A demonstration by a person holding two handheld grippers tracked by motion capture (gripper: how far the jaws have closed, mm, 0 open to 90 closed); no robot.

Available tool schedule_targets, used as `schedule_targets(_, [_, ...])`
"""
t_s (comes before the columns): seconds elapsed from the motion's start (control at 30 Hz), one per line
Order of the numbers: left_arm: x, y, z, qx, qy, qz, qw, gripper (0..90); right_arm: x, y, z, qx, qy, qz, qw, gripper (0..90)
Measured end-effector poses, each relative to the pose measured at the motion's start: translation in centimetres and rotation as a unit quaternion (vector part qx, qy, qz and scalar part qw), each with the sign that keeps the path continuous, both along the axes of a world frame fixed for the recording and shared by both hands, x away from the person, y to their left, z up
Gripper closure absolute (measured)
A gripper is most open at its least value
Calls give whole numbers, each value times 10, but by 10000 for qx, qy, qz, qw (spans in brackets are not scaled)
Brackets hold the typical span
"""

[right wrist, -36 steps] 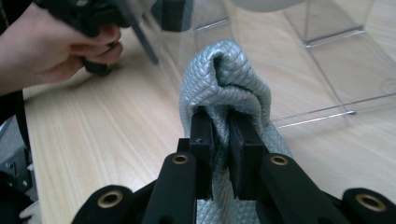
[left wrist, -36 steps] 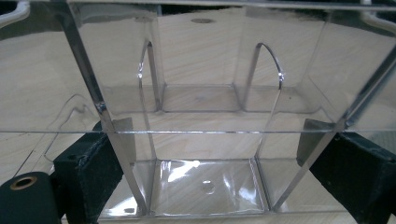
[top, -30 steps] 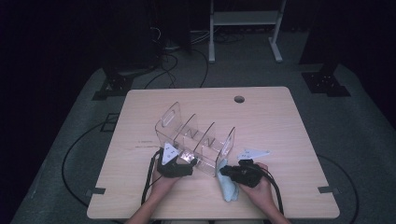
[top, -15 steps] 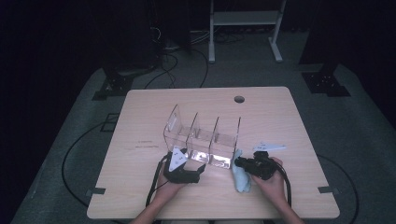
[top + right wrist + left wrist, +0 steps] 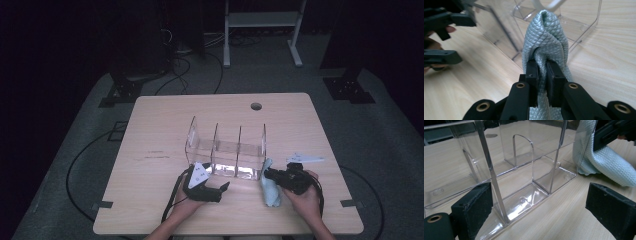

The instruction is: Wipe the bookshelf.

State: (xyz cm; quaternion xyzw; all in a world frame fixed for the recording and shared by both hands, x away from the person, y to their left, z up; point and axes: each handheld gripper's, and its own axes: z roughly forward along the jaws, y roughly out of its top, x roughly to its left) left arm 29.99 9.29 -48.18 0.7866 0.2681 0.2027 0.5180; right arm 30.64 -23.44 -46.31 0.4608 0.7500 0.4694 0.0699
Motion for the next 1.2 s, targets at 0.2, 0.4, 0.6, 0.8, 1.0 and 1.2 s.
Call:
schedule_targets(0.2, [-3, 5, 3, -45, 54, -71, 10000, 81, -14, 4, 10, 32, -211, 75, 9997, 805])
schedule_targets(0.4, [-13, 14, 12, -84, 19, -171, 9998, 84, -16, 5, 10, 51, -243, 28, 9997, 805])
schedule_targets(0.6, [-22, 31, 24, -162, -95, -187, 9996, 107, -22, 8, 13, 51, -281, 4, 9996, 805])
schedule_targets(0.8, [-24, 61, 32, -257, -249, -38, 9994, 108, -28, 16, 15, -34, -332, 67, 9994, 804])
schedule_targets(1.0, [-6, 79, 33, -249, -238, 194, 9992, 93, -17, 16, 12, -48, -308, -45, 9995, 803])
schedule_targets(1.2, [13, 82, 26, -277, -163, 278, 9991, 85, -2, 12, 9, -179, -341, -267, 9989, 802])
